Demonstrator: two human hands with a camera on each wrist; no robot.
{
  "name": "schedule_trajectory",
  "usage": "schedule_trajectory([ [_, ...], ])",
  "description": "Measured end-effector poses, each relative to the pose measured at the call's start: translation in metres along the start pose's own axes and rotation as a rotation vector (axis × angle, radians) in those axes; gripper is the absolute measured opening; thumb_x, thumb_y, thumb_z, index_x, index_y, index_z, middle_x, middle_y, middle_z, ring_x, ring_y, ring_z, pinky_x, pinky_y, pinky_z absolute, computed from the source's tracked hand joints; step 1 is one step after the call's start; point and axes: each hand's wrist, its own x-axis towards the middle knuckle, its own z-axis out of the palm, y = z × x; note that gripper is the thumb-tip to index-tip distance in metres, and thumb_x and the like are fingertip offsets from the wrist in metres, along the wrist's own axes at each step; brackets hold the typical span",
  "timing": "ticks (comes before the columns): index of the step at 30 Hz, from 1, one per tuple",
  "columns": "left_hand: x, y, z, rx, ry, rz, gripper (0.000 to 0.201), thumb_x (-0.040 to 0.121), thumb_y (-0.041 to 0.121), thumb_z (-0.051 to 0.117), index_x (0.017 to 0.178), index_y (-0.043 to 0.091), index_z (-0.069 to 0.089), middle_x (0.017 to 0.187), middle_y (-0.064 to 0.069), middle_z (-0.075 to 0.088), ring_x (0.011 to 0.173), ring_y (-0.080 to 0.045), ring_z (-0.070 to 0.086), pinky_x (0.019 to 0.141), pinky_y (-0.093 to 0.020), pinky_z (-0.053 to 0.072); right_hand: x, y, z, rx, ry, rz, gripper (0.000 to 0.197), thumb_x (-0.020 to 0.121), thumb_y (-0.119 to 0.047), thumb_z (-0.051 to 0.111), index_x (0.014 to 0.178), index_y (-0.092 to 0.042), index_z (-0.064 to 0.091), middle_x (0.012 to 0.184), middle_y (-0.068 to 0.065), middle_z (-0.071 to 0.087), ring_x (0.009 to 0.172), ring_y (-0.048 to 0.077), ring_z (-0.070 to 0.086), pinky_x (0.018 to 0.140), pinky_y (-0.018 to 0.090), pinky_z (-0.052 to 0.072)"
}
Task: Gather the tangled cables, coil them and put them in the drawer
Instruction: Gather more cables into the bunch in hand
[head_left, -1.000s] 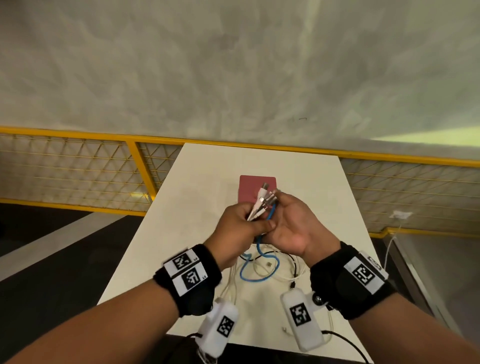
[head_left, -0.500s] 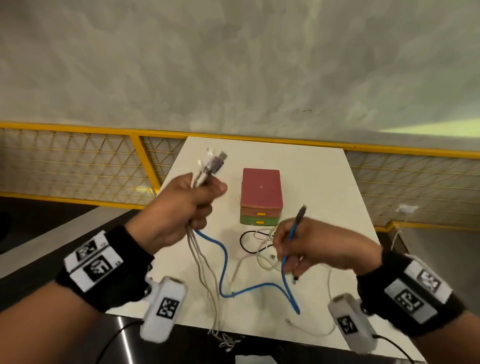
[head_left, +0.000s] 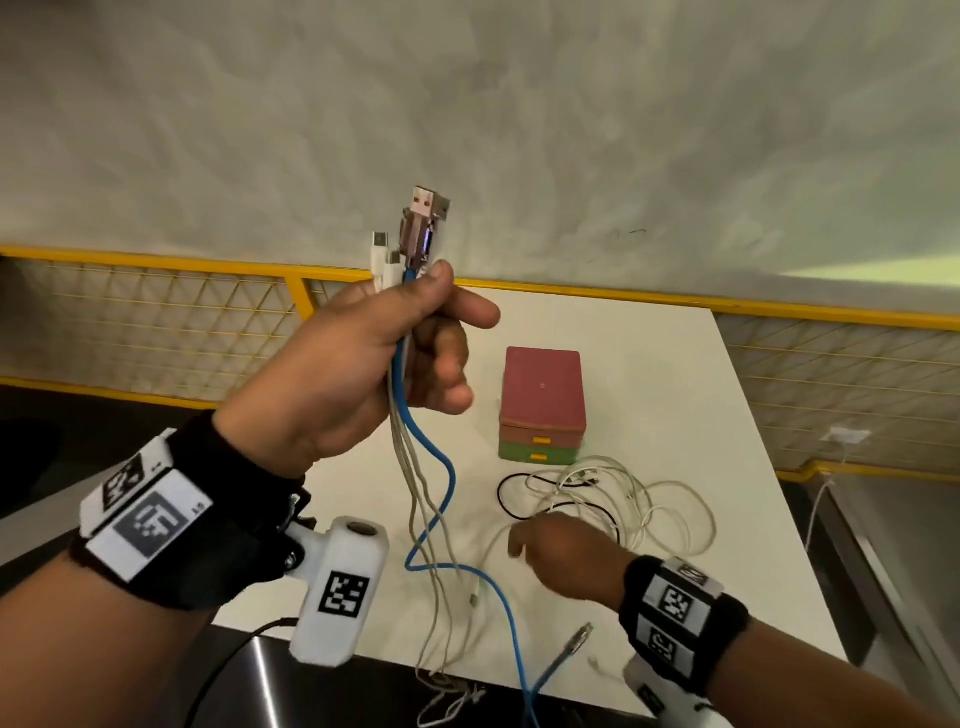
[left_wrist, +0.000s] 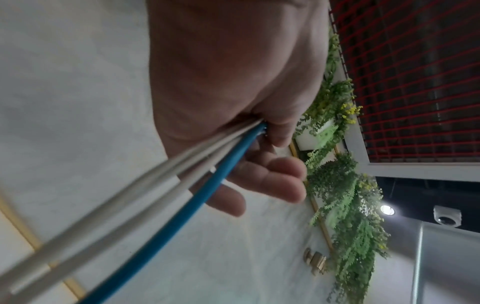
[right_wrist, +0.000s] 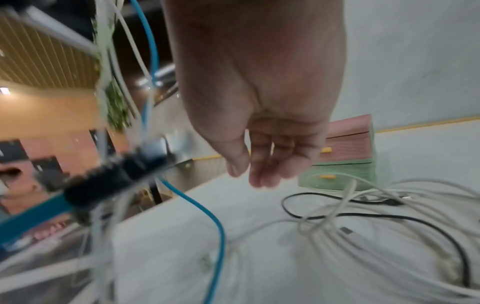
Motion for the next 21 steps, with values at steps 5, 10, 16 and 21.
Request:
schedule_trajectory([
  [5, -0.007, -0.001, 0.002, 0.052, -0.038, 0.077, 0.042, 0.093, 0.039, 0.045, 0.086, 0.015, 0.079, 0.073, -0.011, 0.075, 0.087, -0.042, 0.073, 0.084, -0.055, 0.055, 0.046, 0.013, 0.023, -0.337, 0.009, -0.102, 0.046, 0.094, -0.011, 0.044, 0.136, -0.025, 0.053, 0.146, 0.007, 0.044, 0.127, 0.033, 0.042, 0.098, 0.043, 0.040],
  [10, -0.010, 0.003, -0.003, -0.032, -0.067, 0.127, 0.036, 0.091, 0.045, 0.060, 0.097, 0.013, 0.077, 0.094, -0.013, 0.078, 0.108, -0.042, 0.068, 0.093, -0.054, 0.053, 0.063, 0.003, 0.042, -0.527, -0.081, -0.151, 0.039, 0.094, -0.010, 0.043, 0.131, -0.014, 0.056, 0.145, 0.016, 0.040, 0.133, 0.038, 0.035, 0.102, 0.051, 0.030],
  [16, -0.004, -0.001, -0.004, -0.053, -0.065, 0.145, 0.040, 0.084, 0.050, 0.061, 0.099, 0.016, 0.077, 0.096, -0.011, 0.078, 0.112, -0.041, 0.066, 0.096, -0.057, 0.050, 0.057, 0.006, 0.051, -0.601, 0.002, -0.100, 0.033, 0.064, -0.024, 0.077, 0.096, -0.025, 0.067, 0.086, 0.000, 0.065, 0.081, 0.026, 0.063, 0.069, 0.046, 0.050],
  [21, 0.001, -0.007, 0.000, -0.073, -0.061, 0.137, 0.034, 0.091, 0.042, 0.058, 0.097, 0.015, 0.077, 0.094, -0.012, 0.077, 0.110, -0.041, 0.068, 0.095, -0.057, 0.050, 0.066, 0.012, 0.070, -0.606, 0.153, -0.211, 0.022, 0.058, -0.036, 0.078, 0.075, -0.033, 0.065, 0.078, -0.005, 0.060, 0.067, 0.021, 0.060, 0.052, 0.036, 0.047],
])
